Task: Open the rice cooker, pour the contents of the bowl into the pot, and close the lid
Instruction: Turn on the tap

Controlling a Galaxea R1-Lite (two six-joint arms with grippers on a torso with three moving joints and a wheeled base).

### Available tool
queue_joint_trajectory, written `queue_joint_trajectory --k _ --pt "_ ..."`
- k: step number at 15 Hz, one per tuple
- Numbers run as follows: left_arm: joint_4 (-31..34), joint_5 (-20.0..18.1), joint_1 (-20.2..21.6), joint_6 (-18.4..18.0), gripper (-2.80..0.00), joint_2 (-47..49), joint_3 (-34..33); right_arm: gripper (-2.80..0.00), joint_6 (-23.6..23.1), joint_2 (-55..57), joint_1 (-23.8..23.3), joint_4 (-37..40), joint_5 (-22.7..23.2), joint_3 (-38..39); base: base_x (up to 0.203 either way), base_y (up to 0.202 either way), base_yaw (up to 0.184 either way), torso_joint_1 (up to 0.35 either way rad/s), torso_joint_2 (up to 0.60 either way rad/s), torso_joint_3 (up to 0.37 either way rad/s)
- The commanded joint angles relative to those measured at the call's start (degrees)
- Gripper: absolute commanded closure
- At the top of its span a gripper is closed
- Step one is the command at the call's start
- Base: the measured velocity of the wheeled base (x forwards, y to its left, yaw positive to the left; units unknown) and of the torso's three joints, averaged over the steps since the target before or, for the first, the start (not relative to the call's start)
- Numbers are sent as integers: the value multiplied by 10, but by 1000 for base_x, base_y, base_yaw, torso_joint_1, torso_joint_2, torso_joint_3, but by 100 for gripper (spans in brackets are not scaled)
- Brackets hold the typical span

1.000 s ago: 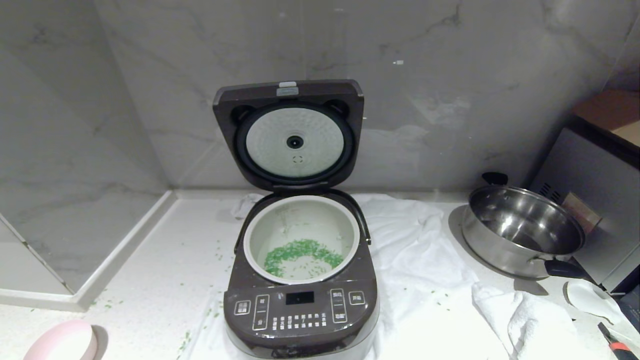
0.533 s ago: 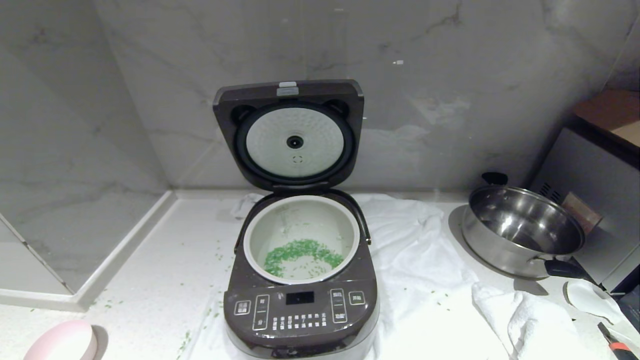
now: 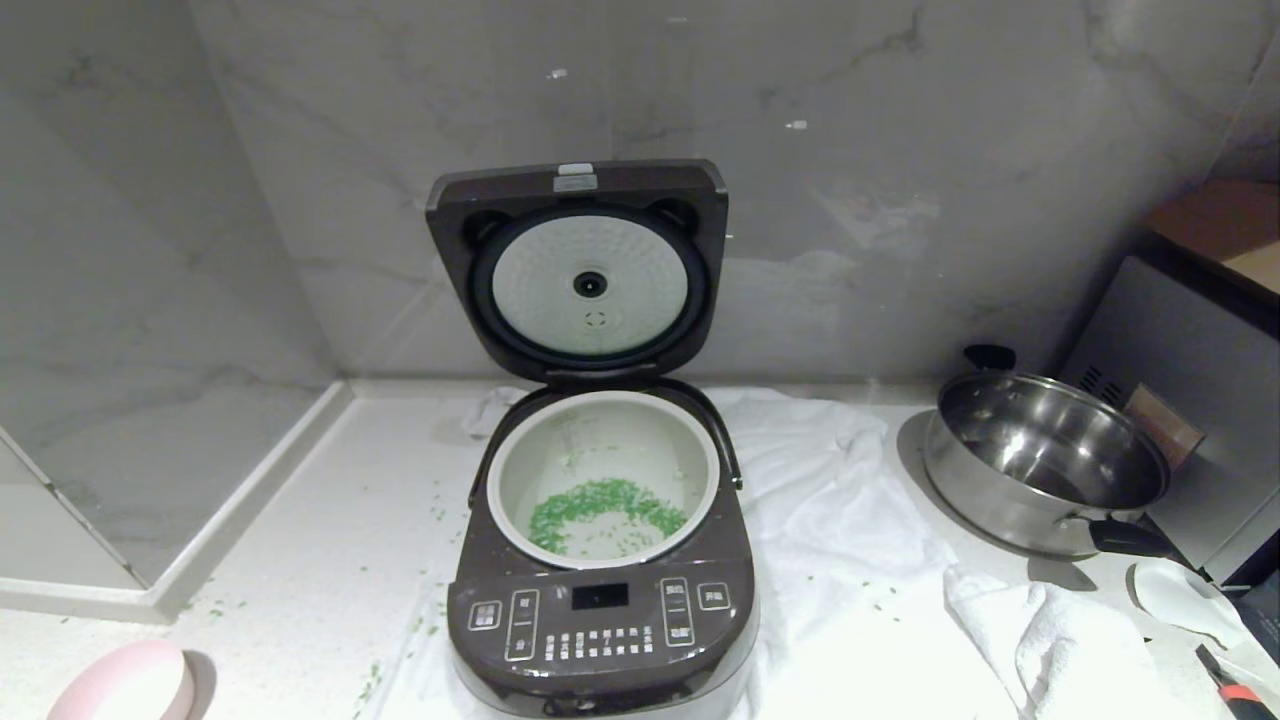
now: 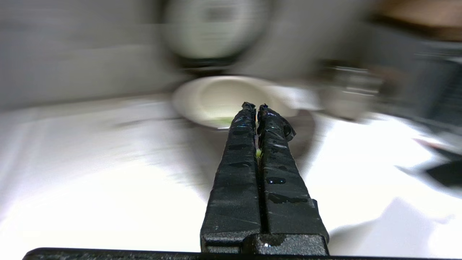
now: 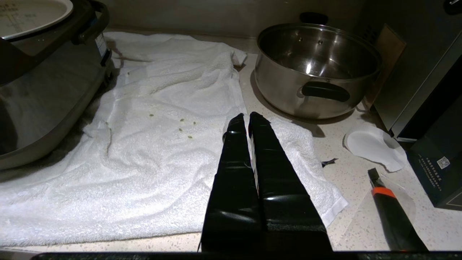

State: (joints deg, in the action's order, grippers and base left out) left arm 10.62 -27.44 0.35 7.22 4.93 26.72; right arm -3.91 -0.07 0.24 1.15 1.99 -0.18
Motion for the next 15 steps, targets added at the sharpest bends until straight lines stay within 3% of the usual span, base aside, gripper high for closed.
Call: queue_joint_trajectory --k 1,3,4,5,10,15 --pt "-35 142 0 -35 0 -28 -66 0 0 1 0 0 0 0 0 0 0 0 0 0" --pt "-84 195 -1 -113 0 -41 -126 0 0 1 0 0 0 0 0 0 0 0 0 0" --pt "-104 239 -1 -139 0 -43 -153 0 0 1 0 0 0 0 0 0 0 0 0 0" --pt "-118 259 -1 -149 0 -44 -176 0 0 1 0 0 0 0 0 0 0 0 0 0" --pt "-126 293 -1 -158 0 -49 -258 0 0 1 0 0 0 0 0 0 0 0 0 0" --pt "-123 264 0 -157 0 -49 -267 0 0 1 0 0 0 0 0 0 0 0 0 0"
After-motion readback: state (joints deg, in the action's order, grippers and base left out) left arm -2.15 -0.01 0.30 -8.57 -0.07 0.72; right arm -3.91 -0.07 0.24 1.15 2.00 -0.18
